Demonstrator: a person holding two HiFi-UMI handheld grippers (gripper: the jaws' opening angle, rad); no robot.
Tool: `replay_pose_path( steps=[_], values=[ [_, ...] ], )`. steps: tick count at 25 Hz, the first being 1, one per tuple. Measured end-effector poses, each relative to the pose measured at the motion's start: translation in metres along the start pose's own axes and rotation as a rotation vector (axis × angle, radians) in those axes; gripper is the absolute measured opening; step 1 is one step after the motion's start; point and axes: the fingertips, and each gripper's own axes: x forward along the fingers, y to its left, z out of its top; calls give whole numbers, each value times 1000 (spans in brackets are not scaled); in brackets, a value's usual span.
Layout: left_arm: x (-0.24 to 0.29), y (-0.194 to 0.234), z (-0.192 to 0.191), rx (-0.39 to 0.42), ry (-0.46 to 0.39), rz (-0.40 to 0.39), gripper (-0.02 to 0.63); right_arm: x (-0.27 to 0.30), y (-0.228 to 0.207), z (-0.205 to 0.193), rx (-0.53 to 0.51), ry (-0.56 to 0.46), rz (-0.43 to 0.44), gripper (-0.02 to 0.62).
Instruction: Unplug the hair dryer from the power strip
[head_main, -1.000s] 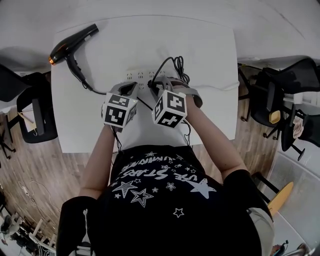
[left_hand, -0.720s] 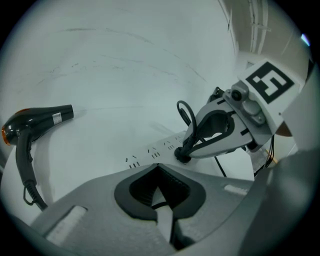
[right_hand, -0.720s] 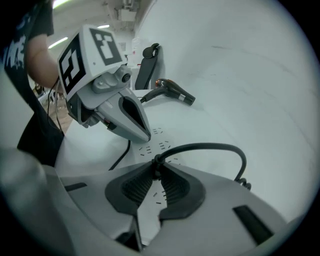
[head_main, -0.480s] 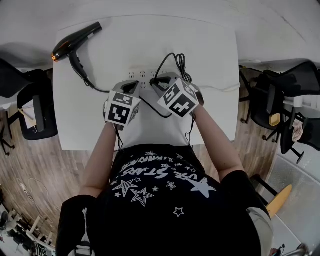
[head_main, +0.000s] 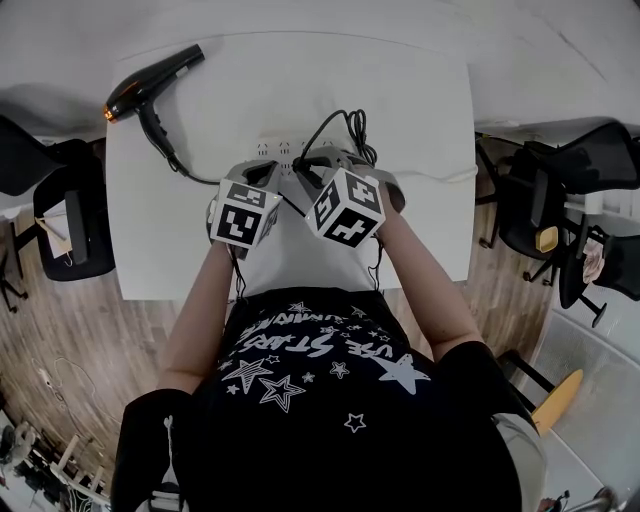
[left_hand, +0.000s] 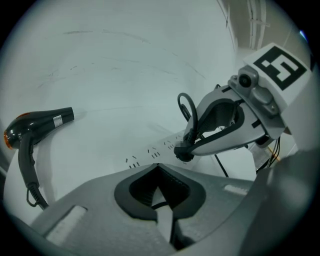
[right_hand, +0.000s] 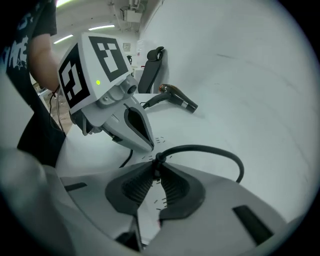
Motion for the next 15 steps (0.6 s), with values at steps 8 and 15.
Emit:
replay_pose_path(
  steps=[8,15],
  values=[
    [0,-1,-1,14,-16,0,8,-13,-2,0,50,-30,-34,61],
    [-3,0,-1,57,-18,-2,8,-27,4,2,64,-36,-67,61]
  ],
)
